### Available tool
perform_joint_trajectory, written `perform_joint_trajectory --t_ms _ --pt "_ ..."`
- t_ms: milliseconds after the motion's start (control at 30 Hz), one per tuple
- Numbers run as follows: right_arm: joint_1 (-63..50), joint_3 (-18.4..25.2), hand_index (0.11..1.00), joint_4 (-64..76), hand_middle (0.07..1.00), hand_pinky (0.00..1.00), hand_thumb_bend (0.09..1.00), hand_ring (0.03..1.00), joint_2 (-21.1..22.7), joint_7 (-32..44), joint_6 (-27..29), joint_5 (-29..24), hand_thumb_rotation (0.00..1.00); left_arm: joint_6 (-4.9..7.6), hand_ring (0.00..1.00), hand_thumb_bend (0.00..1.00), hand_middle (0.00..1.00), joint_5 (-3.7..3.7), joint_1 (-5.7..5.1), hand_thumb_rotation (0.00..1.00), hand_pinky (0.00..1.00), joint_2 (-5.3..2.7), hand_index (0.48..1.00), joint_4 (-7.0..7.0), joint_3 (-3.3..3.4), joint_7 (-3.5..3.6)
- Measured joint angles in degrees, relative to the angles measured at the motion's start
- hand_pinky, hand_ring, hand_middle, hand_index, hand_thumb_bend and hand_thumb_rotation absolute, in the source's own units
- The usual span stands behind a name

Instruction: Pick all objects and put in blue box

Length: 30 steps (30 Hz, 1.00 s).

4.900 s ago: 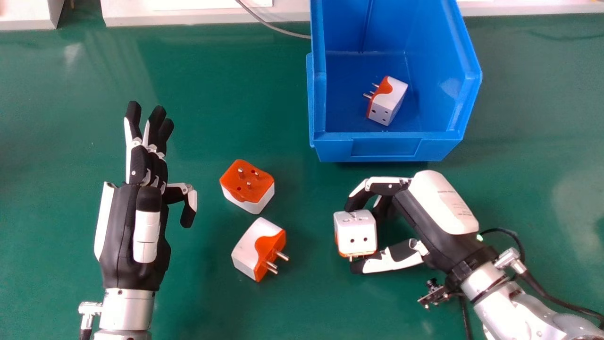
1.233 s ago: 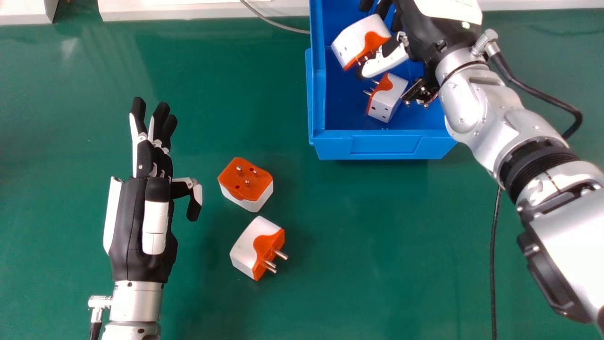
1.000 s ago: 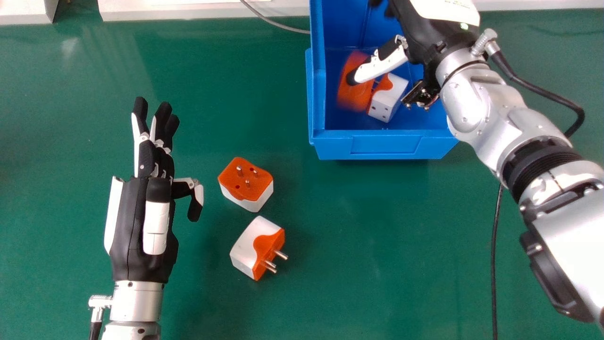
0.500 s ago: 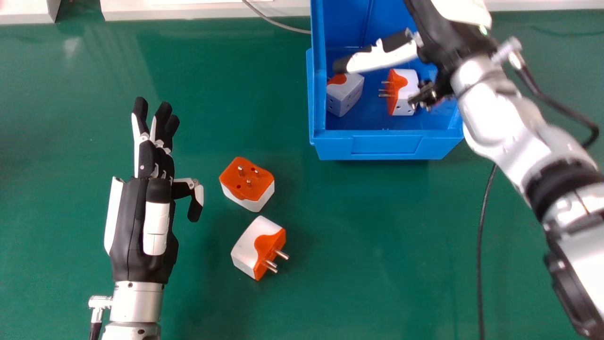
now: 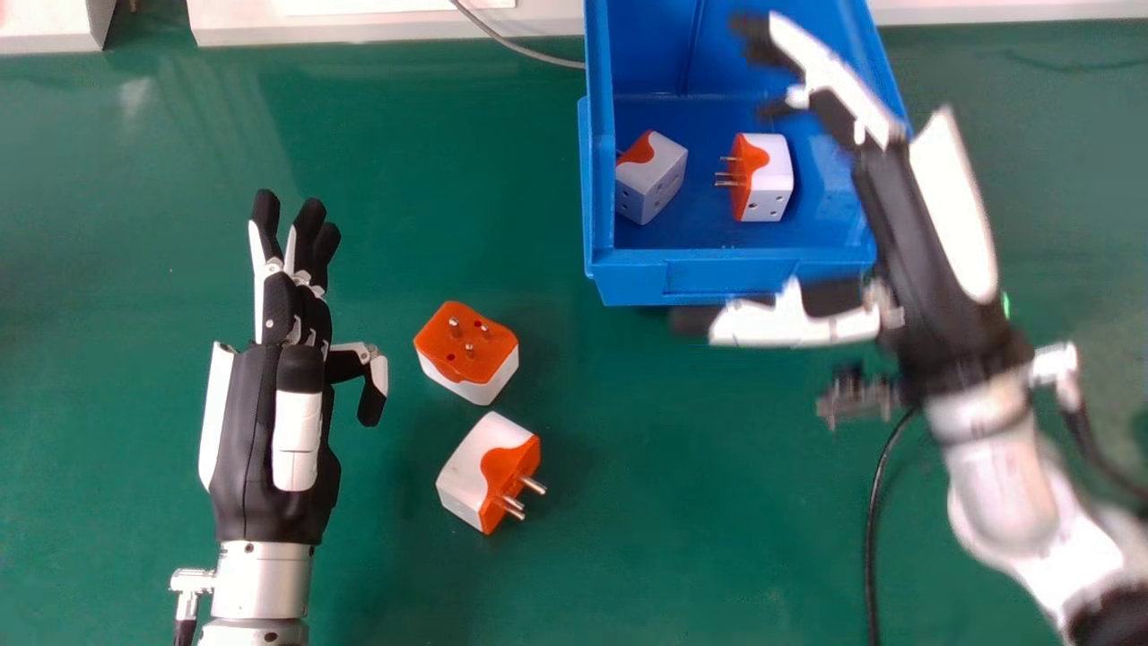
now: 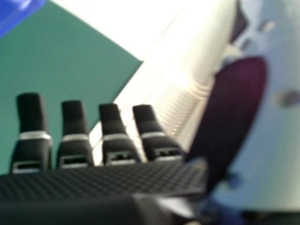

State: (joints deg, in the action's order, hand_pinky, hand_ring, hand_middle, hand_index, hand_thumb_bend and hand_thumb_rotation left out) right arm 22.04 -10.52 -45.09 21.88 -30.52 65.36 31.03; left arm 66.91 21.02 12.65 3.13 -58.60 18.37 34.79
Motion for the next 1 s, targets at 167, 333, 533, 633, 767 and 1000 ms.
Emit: perform_joint_trajectory --t_ms 167,333,533,633,767,1000 --pt "-8.14 0.62 0.819 4.38 0.803 0.61 1.0 0.748 -1.88 -1.19 1.2 3.8 0.32 0.03 1.0 1.0 1.0 0.12 -0.02 0.94 0.0 -0.02 1.0 0.28 0.04 -0.3" --pt "-14.67 0.2 0.824 9.46 0.801 0.62 1.0 0.75 -4.55 -0.25 0.19 4.79 0.34 0.03 1.0 1.0 1.0 0.88 -0.09 0.94 0.0 0.07 1.0 0.38 0.14 0.1" --pt "-19.1 -2.08 0.832 11.44 0.809 0.65 0.999 0.764 -6.17 3.46 -0.87 5.31 0.35 0.03 1.0 1.0 1.0 1.35 -0.46 0.94 0.0 0.25 1.0 0.64 0.16 0.09" --pt "-20.29 -3.72 0.835 11.43 0.811 0.66 0.997 0.768 -6.89 5.66 -0.87 5.04 0.36 0.04 1.0 1.0 1.0 1.24 -0.68 0.94 0.0 0.25 1.0 0.65 0.11 -0.19" --pt "-20.65 -5.7 0.856 10.88 0.82 0.68 0.992 0.782 -8.12 9.53 -0.88 2.29 0.34 0.14 1.0 1.0 1.0 0.39 -0.84 0.94 0.0 0.26 1.0 0.65 0.07 -1.0" --pt "-19.53 -8.11 0.897 4.81 0.857 0.71 0.996 0.823 -9.22 15.41 -1.16 -0.33 0.33 0.21 1.0 1.0 1.0 0.1 -0.85 0.94 0.0 0.35 1.0 0.67 0.03 -1.17"
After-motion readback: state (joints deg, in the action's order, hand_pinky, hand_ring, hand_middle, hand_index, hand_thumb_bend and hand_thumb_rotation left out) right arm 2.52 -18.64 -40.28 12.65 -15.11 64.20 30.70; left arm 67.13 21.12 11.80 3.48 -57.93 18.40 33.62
